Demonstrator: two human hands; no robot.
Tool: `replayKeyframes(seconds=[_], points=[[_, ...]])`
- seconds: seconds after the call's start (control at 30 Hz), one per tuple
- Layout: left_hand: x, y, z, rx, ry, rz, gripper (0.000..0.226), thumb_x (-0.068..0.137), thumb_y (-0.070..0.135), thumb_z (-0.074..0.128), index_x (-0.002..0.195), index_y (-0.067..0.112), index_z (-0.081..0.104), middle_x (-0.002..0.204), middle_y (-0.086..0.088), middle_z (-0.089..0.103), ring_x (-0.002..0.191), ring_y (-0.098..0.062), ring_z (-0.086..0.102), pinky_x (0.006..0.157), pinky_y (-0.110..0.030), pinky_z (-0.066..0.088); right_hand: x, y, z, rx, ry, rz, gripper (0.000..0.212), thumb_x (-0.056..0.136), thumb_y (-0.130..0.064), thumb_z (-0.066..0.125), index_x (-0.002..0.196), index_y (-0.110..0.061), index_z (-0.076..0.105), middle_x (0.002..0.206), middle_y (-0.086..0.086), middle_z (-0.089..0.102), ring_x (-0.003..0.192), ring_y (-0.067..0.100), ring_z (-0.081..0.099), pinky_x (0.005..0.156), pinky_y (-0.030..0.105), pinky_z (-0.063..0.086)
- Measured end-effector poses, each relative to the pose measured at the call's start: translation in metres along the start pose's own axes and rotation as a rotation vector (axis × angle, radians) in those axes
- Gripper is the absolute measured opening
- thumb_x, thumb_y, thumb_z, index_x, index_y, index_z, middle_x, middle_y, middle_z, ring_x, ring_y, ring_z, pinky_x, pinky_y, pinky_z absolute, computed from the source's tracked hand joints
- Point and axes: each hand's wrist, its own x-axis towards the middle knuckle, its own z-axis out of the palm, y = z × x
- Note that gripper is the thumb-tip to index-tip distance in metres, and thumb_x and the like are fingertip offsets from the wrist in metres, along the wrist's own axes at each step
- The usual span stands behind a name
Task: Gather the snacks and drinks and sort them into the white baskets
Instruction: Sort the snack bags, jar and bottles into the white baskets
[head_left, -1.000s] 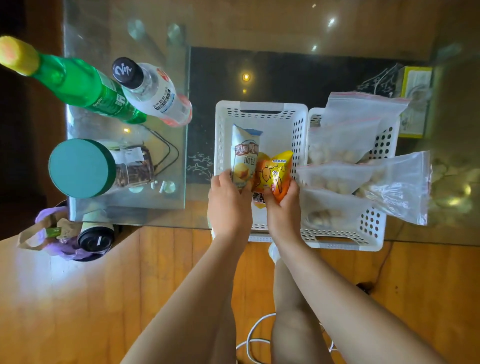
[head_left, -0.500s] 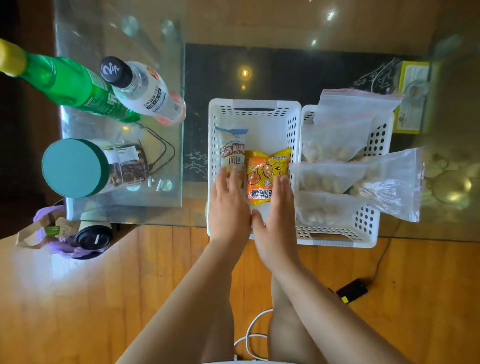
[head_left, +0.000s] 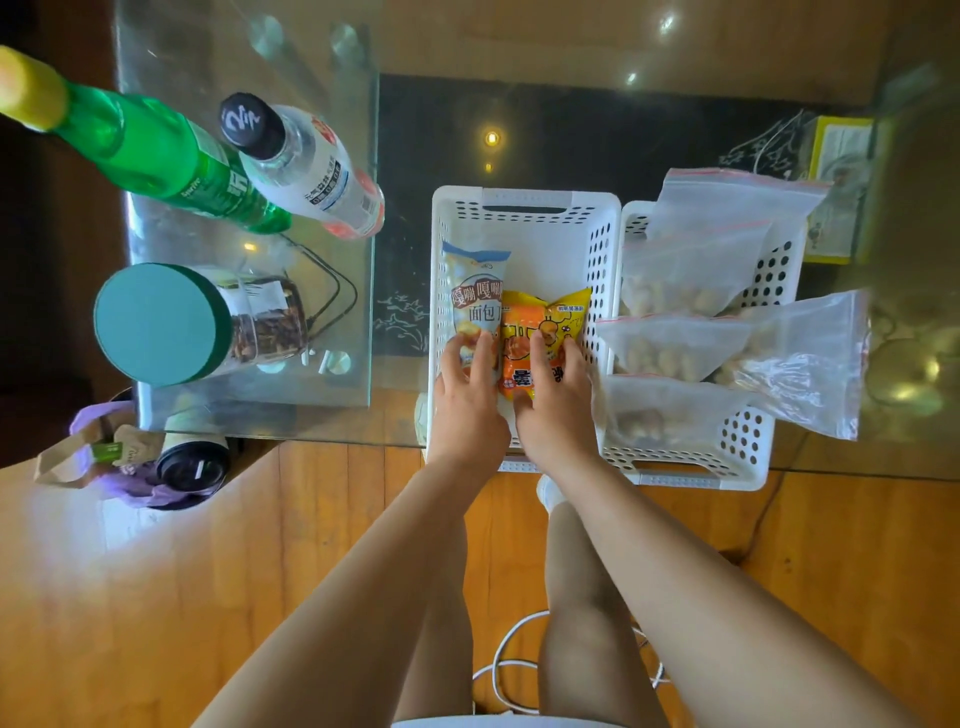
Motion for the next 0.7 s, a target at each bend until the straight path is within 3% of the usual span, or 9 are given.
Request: replayKeyframes(seconds=[0.17, 0.27, 0.33, 0.43, 0.53, 0.63, 0.7], points=[[0.0, 0.0, -0.014, -0.073, -0.128, 0.034, 0.083, 0.077, -0.009, 0.056, 0.147, 0.011, 0.016, 0.151, -0.013, 0.009, 0.135, -0.03, 0.029, 0.106, -0.029, 0.035, 0.005, -0.005, -0.014, -0.049, -0.135, 0.061, 0.071, 0.092, -0.025, 0.051, 0.149, -0.03, 0.008, 0.158, 0.006, -0.005, 0.145, 0.023, -0.004, 0.116, 0.038, 0.014], [-0.004, 0.003, -0.037, -0.146, -0.224, -0.008, 0.081, 0.08, -0.005, 0.056, 0.147, 0.014, 0.015, 0.153, -0.011, 0.006, 0.13, -0.028, 0.039, 0.096, -0.025, 0.037, 0.008, -0.017, -0.03, 0.099, -0.149, 0.137, 0.065, 0.088, -0.023, 0.058, 0.145, -0.025, 0.027, 0.155, 0.007, 0.01, 0.143, 0.022, 0.012, 0.113, 0.035, 0.018], [-0.009, 0.005, -0.06, -0.166, -0.217, 0.006, 0.073, 0.085, 0.002, 0.057, 0.146, 0.017, 0.02, 0.154, -0.007, 0.014, 0.131, -0.026, 0.039, 0.099, -0.024, 0.035, 0.007, -0.027, -0.041, 0.134, -0.162, 0.187, 0.058, 0.088, -0.023, 0.059, 0.142, -0.021, 0.036, 0.153, 0.008, 0.015, 0.141, 0.023, 0.021, 0.111, 0.034, 0.021], [-0.021, 0.0, -0.108, -0.188, -0.074, 0.152, 0.06, 0.088, 0.007, 0.055, 0.143, 0.017, 0.033, 0.148, -0.004, 0.034, 0.131, -0.02, 0.042, 0.106, -0.028, 0.038, 0.001, -0.043, -0.052, 0.105, -0.163, 0.189, 0.054, 0.089, -0.018, 0.058, 0.139, -0.012, 0.04, 0.151, 0.013, 0.019, 0.137, 0.025, 0.028, 0.11, 0.033, 0.025], [-0.03, -0.017, -0.162, -0.175, 0.215, 0.225, 0.051, 0.084, 0.003, 0.055, 0.133, 0.016, 0.047, 0.139, -0.003, 0.048, 0.125, -0.018, 0.048, 0.102, -0.024, 0.037, -0.007, -0.071, -0.058, 0.147, -0.114, 0.128, 0.046, 0.087, -0.015, 0.06, 0.131, -0.008, 0.049, 0.139, 0.016, 0.038, 0.13, 0.028, 0.039, 0.107, 0.037, 0.034], [-0.028, -0.048, -0.203, -0.092, 0.525, 0.148, 0.048, 0.08, 0.0, 0.06, 0.126, 0.008, 0.053, 0.135, -0.013, 0.05, 0.125, -0.028, 0.046, 0.106, -0.039, 0.037, -0.015, -0.109, -0.065, 0.211, -0.074, 0.034, 0.045, 0.085, -0.02, 0.063, 0.128, -0.016, 0.05, 0.133, 0.008, 0.043, 0.124, 0.023, 0.045, 0.105, 0.039, 0.038], [-0.021, -0.071, -0.219, -0.074, 0.6, 0.007, 0.051, 0.081, 0.004, 0.062, 0.131, 0.007, 0.048, 0.14, -0.018, 0.043, 0.13, -0.033, 0.04, 0.108, -0.041, 0.033, -0.016, -0.139, -0.069, 0.22, -0.037, -0.094, 0.047, 0.085, -0.019, 0.061, 0.13, -0.019, 0.047, 0.134, 0.005, 0.041, 0.125, 0.019, 0.043, 0.105, 0.033, 0.037]])
